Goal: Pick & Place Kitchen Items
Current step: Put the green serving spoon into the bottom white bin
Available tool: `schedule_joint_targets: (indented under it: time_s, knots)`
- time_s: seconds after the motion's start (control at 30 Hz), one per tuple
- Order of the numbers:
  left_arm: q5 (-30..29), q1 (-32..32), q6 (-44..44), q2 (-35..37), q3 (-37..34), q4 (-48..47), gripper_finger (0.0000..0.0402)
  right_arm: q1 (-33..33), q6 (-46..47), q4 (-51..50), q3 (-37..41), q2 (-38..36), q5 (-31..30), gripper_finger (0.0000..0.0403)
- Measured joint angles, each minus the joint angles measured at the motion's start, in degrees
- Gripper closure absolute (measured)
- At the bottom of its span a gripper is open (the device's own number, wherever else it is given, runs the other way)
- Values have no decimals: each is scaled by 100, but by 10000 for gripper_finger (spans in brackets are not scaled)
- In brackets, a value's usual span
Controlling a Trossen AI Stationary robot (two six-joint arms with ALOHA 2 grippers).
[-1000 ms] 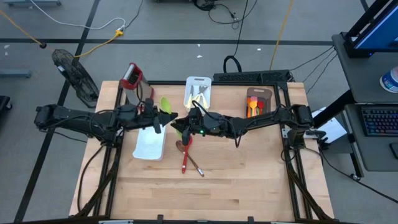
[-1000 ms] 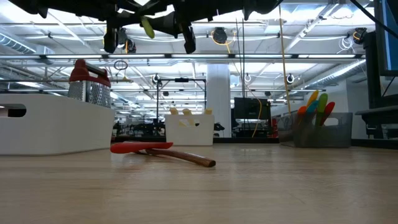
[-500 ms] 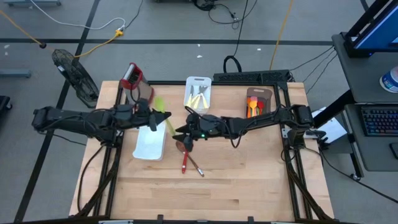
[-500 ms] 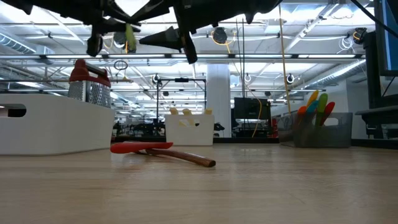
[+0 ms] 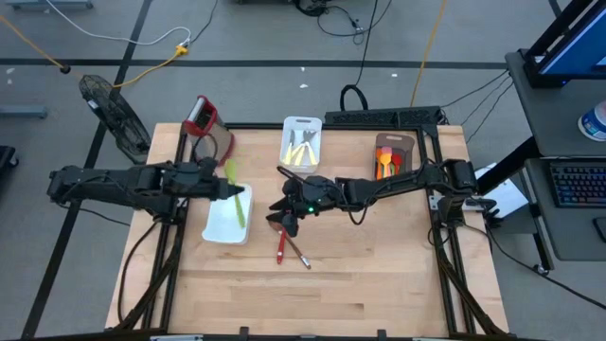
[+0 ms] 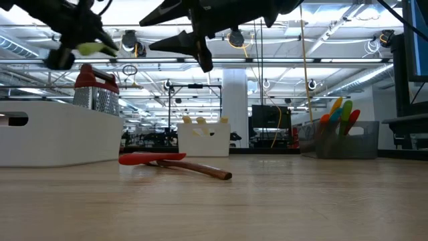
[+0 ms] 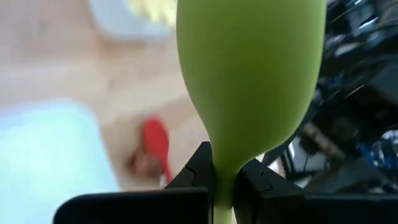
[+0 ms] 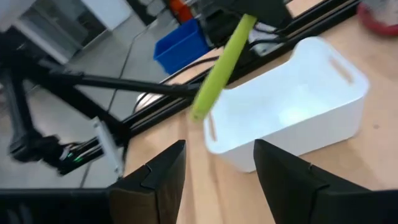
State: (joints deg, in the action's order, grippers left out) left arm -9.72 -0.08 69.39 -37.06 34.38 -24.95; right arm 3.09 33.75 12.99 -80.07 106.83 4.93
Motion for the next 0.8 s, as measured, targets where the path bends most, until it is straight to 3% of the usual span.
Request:
schedule_joint_targets:
  time_s: [0.27,0.47,0.8]
  knots:
    - [1499,-2,1255,-4,574,-2085,387,-124,39,0,0,0,833,227]
    - [2395,-1,2006,-185,582,-2276,387,-199,121,8,4,0,1346,229]
    - [3198,100,2657,-1258,584,-2490,387,-199,-20,46,7,0,1790,230]
